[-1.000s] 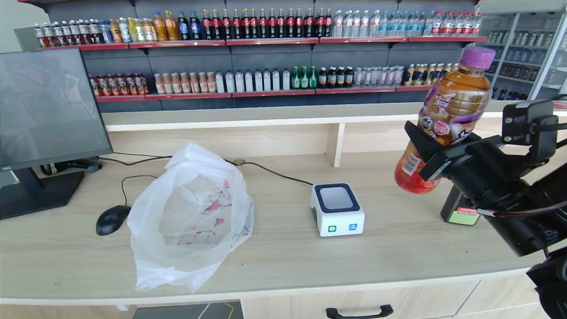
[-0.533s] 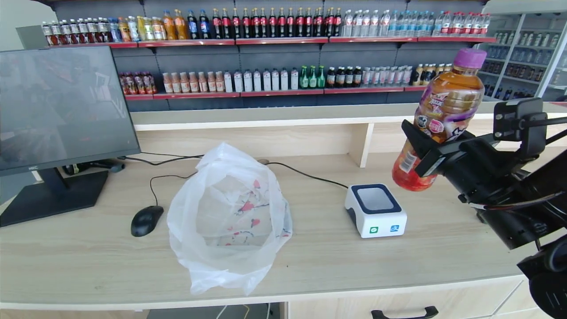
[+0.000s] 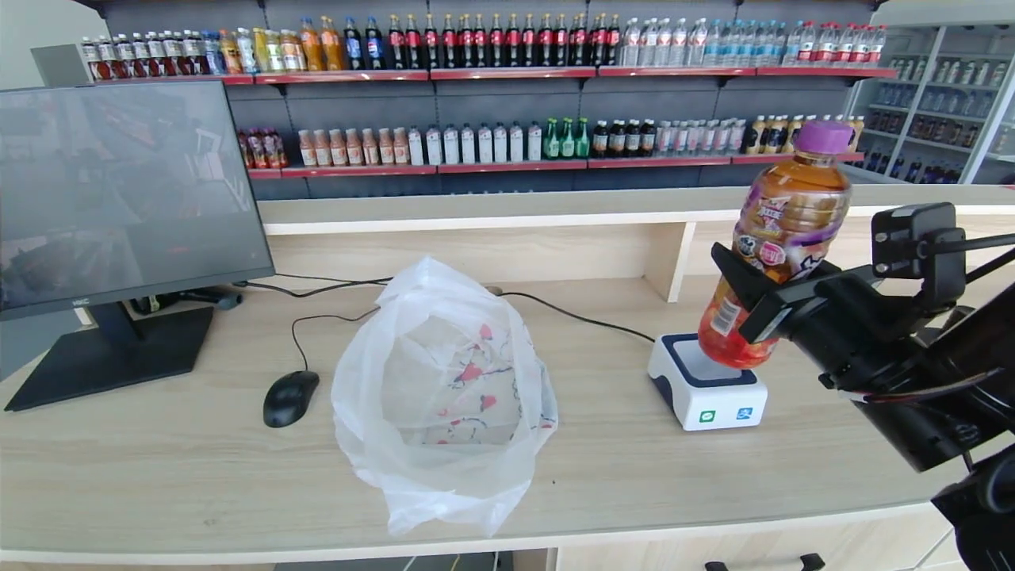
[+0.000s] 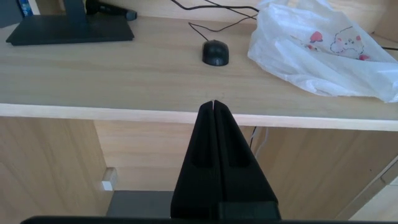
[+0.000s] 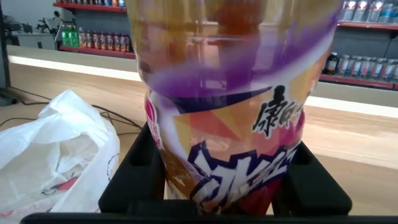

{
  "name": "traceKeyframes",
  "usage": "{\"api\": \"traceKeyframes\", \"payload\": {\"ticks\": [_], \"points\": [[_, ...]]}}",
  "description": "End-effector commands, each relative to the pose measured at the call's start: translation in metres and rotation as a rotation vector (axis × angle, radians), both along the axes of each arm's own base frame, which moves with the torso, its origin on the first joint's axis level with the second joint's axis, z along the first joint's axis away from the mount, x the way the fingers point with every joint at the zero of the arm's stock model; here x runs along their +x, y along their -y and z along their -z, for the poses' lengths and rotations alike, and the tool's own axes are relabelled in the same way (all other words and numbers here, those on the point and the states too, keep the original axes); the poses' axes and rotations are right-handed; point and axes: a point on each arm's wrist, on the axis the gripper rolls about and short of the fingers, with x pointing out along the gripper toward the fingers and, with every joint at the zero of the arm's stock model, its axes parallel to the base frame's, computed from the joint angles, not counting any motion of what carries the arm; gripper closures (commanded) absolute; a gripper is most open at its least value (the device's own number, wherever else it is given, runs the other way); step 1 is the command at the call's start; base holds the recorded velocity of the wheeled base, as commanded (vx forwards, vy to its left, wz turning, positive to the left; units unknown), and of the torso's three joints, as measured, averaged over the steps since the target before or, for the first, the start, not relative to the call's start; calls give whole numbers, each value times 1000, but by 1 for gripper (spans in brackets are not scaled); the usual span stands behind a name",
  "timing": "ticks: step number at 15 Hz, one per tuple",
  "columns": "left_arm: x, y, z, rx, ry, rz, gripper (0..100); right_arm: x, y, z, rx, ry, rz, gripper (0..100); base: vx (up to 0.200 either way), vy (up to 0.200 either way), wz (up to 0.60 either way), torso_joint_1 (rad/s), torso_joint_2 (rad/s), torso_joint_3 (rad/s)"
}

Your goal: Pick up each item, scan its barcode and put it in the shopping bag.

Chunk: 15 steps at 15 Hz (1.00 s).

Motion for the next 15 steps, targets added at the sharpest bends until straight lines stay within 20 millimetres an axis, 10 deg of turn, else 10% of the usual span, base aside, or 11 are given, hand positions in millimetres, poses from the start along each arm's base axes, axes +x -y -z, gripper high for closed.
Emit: {"api": "traceKeyframes", "payload": {"ticks": [1, 15], "points": [[0, 0, 0, 0, 1, 0, 100, 0, -1, -3, 8, 11, -7, 100, 200, 0, 0, -2, 2, 7], [0, 0, 0, 6, -1, 0, 100, -18, 7, 8, -43, -26, 2, 100, 29, 0, 0, -3, -1, 1]]}}
